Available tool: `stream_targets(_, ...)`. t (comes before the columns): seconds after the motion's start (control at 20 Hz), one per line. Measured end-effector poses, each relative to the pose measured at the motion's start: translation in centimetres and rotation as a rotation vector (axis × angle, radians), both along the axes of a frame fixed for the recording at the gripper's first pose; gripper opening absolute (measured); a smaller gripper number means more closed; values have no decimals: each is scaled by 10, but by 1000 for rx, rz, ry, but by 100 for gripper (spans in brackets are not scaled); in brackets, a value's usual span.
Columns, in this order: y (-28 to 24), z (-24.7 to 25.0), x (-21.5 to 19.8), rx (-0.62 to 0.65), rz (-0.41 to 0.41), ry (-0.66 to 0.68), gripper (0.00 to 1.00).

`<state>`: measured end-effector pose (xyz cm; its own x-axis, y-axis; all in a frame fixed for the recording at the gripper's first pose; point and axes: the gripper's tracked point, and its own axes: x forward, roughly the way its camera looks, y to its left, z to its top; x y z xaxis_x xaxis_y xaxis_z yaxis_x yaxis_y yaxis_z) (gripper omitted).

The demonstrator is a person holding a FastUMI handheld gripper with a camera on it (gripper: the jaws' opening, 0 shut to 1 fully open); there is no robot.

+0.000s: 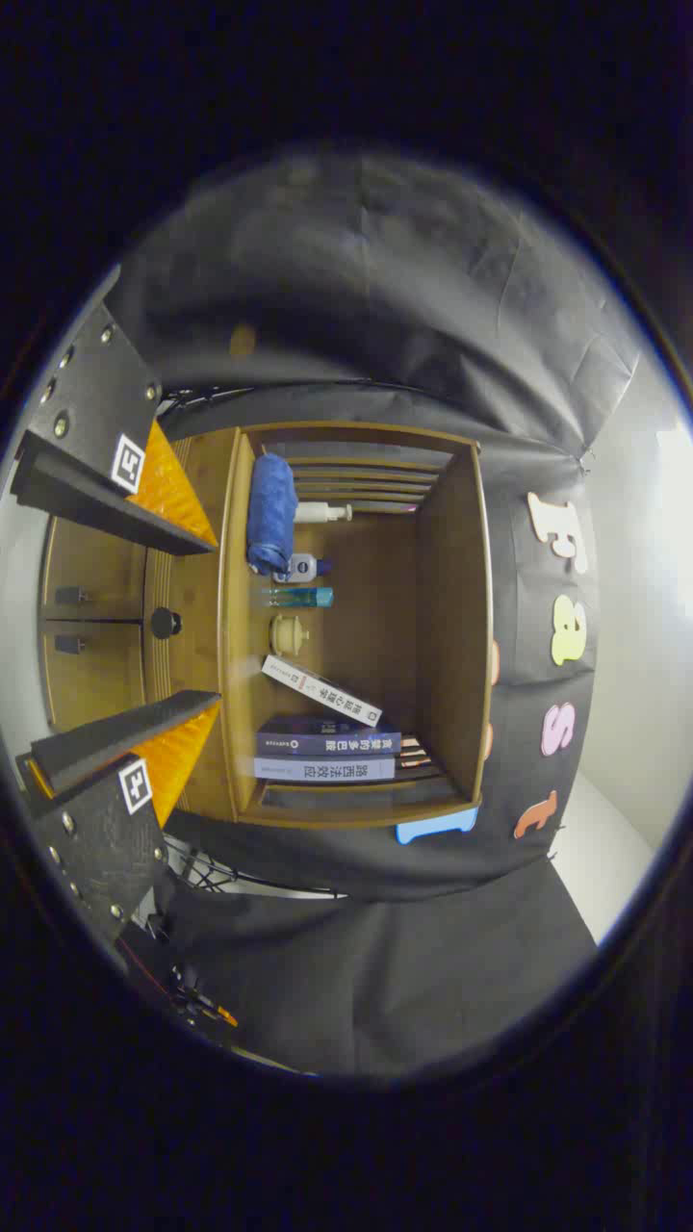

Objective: Pull open the drawer, take out the items inside it, and place them on the countertop above the cabinet.

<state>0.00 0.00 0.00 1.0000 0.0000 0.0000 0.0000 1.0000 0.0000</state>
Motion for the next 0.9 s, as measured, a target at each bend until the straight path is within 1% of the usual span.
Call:
stream_targets(0.45,-7,11,-15,-11,-29,-25,85)
stream_targets(0.9,-12,10,-14,16,-43,-30,85)
